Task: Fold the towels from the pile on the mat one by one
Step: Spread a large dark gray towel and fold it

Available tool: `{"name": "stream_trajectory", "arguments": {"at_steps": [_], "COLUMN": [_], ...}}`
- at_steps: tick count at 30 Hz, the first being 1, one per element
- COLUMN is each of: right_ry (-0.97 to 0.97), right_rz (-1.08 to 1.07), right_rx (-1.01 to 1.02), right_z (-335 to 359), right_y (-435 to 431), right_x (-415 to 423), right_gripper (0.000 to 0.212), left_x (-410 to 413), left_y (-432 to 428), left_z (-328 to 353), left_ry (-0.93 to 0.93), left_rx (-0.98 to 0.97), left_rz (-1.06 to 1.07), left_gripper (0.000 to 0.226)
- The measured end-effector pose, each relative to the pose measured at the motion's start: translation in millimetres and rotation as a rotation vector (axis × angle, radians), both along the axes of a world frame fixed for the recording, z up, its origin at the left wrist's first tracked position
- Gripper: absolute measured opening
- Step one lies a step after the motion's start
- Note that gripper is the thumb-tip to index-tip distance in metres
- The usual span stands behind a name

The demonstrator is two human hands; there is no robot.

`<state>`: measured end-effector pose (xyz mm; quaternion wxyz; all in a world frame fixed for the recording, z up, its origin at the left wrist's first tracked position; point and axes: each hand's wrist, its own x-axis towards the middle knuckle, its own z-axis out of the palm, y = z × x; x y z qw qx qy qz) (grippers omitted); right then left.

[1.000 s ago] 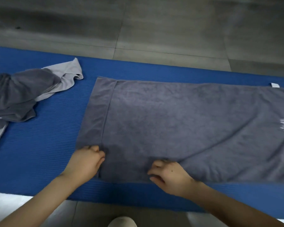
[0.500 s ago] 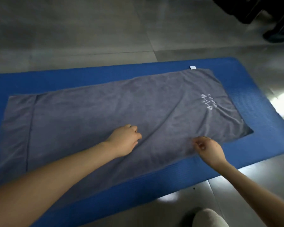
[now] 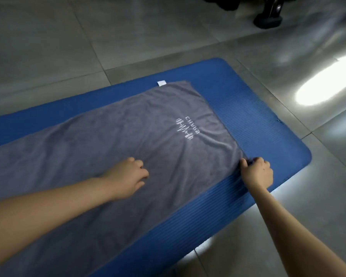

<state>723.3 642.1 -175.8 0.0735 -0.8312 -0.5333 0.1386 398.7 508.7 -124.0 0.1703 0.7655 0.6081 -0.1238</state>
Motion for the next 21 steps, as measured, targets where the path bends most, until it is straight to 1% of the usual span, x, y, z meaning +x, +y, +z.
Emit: {"name": "stream_trajectory", "arguments": {"at_steps": [2, 3, 5, 7, 8, 10, 11, 14, 16, 17, 19, 21], "right_ry": [0.041, 0.053, 0.072, 0.09, 0.088, 0.076, 0.083, 0.18, 0.286, 0.348, 0.464, 0.539], "right_rz": [0.017, 0.035, 0.045, 0.006, -0.014, -0.029, -0.028, 0.013, 0.078, 0.123, 0.235, 0.38], "right_rx": [0.033, 0.055, 0.092, 0.114, 0.126, 0.132, 0.136, 0.23, 0.312, 0.333, 0.348, 0.362], "right_z": [-8.9, -12.5, -15.4, -12.8, -10.7, -6.0, -2.5, 13.4, 32.2, 42.7, 65.4, 88.3], "right_y": [10.2, 14.3, 20.4, 24.5, 26.2, 26.0, 24.4, 15.7, 7.7, 2.5, -14.1, -40.1], "right_x": [6.8, 10.2, 18.5, 28.9, 33.3, 35.5, 31.9, 9.5, -13.2, -27.1, -60.4, -97.6], "right_gripper": [0.037, 0.03, 0.023, 0.022, 0.021, 0.019, 0.018, 0.014, 0.011, 0.009, 0.007, 0.009], "left_x": [19.6, 26.3, 43.3, 68.8, 81.0, 94.7, 98.0, 88.1, 72.3, 63.8, 45.5, 23.2], "left_y": [7.6, 9.4, 8.0, -0.8, -6.7, -17.0, -18.0, -19.5, -20.8, -21.7, -22.4, -26.0], "left_z": [-9.6, -15.9, -22.6, -25.6, -32.2, -39.2, -38.6, -34.2, -24.2, -17.4, 1.2, 25.5], "left_ry": [-0.118, -0.122, -0.055, -0.057, -0.065, -0.007, 0.007, -0.059, -0.164, -0.262, -0.504, -0.736], "left_rx": [0.052, 0.073, 0.083, 0.029, -0.008, -0.094, -0.092, -0.088, -0.079, -0.075, -0.105, -0.214], "left_rz": [0.018, 0.012, -0.013, -0.036, -0.058, -0.047, -0.047, 0.025, 0.134, 0.229, 0.497, 0.844], "left_gripper": [0.031, 0.033, 0.037, 0.038, 0.042, 0.05, 0.051, 0.05, 0.048, 0.046, 0.036, 0.017]}}
